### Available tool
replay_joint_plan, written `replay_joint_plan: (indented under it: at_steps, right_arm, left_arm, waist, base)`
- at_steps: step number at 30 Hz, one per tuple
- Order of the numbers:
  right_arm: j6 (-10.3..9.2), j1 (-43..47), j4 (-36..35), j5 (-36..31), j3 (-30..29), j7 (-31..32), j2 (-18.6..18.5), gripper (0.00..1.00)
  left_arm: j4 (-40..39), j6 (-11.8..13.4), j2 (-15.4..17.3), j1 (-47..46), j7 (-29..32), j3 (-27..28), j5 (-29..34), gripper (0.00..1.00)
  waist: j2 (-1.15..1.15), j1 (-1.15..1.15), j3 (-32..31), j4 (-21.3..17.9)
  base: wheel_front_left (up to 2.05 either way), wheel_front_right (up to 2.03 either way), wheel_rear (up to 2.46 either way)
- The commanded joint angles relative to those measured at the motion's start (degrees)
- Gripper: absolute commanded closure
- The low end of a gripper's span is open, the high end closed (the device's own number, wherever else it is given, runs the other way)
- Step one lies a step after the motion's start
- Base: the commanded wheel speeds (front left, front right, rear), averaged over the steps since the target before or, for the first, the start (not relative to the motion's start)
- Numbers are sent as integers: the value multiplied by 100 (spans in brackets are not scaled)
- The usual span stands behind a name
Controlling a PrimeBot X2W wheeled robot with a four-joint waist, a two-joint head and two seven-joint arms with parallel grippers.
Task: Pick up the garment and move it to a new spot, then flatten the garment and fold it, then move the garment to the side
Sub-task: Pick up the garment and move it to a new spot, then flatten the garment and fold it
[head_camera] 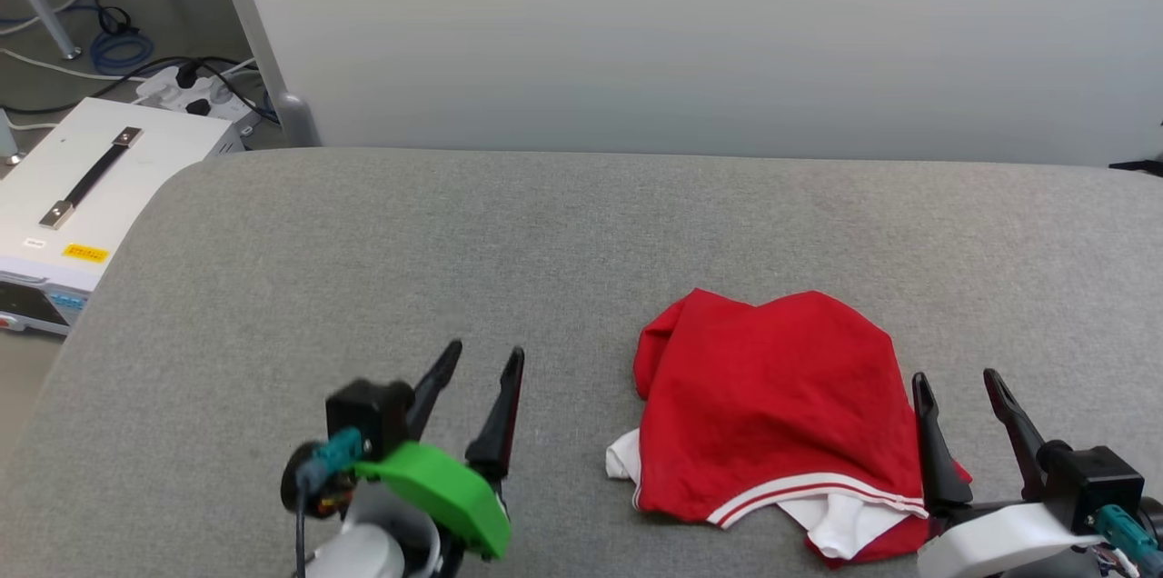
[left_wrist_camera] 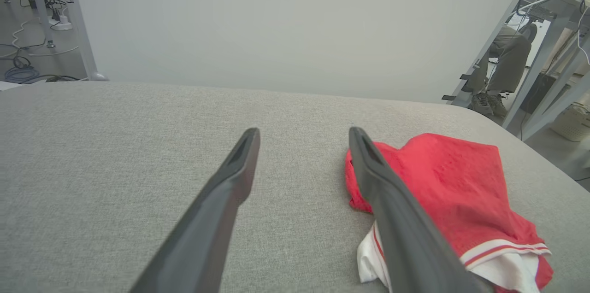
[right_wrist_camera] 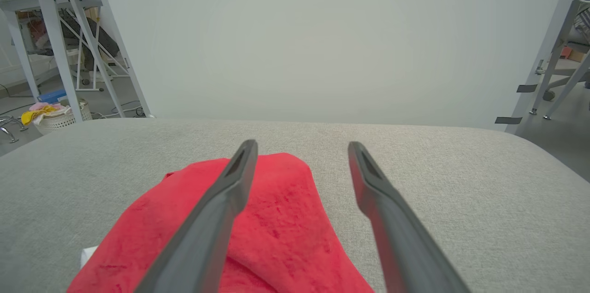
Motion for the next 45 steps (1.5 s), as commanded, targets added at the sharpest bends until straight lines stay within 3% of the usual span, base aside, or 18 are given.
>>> replay_joint_plan:
  at_steps: [1, 8, 15, 19, 25, 29, 32, 38, 43, 44, 45]
  right_arm:
    - [-4, 98, -34, 53, 12, 4, -26, 0]
    - [-4, 187, -81, 97, 101, 3, -48, 0]
    - [-4, 150, -178, 81, 212, 53, -78, 0]
    - [-4, 134, -219, 78, 250, 81, -89, 0]
    - [-4, 63, -244, 60, 312, 106, -97, 0]
    - [-4, -26, -235, 56, 353, 99, -92, 0]
    - [-4, -106, -190, 58, 376, 74, -82, 0]
    - [-4, -201, -123, 67, 409, 28, -65, 0]
    - [-4, -248, -69, 61, 389, -6, -53, 0]
    - [-4, -257, -58, 58, 383, -12, -51, 0]
    - [-4, -263, -51, 55, 378, -15, -49, 0]
  left_arm:
    - [-102, 11, -81, 212, -32, 84, 201, 0]
    - [-344, -106, -477, 846, -33, 714, 710, 0]
    - [-102, -381, -578, 849, 19, 759, 937, 0]
    - [84, -480, -640, 639, 506, 560, 873, 0]
    - [303, -527, -726, 219, 1837, 158, 767, 0]
    - [427, -459, -764, -82, 2504, 10, 753, 0]
    - [615, -240, -757, -364, 2876, -71, 909, 0]
    - [1014, -1, -756, -569, 2972, -104, 1080, 0]
    - [1325, -81, -810, -600, 3065, -217, 1063, 0]
    - [1400, -105, -824, -597, 3110, -253, 1055, 11]
    - [1453, -133, -837, -594, 3133, -281, 1048, 72]
  waist:
    - [0, 0, -9, 6]
    - [0, 0, -19, -35]
    - [0, 0, 112, -152]
    - [0, 0, 252, -248]
    - [0, 0, 509, -404]
    - [0, 0, 673, -533]
    - [0, 0, 822, -672]
    - [0, 0, 1007, -838]
    - [0, 0, 1083, -893]
    - [0, 0, 1089, -897]
    - [0, 0, 1093, -898]
  base:
    - [0, 0, 0]
    - [0, 0, 0]
    - [0, 0, 0]
    - [0, 0, 0]
    - [0, 0, 0]
    - [0, 0, 0]
    - [0, 0, 0]
    - [0, 0, 0]
    - [0, 0, 0]
    - [0, 0, 0]
    - [0, 0, 0]
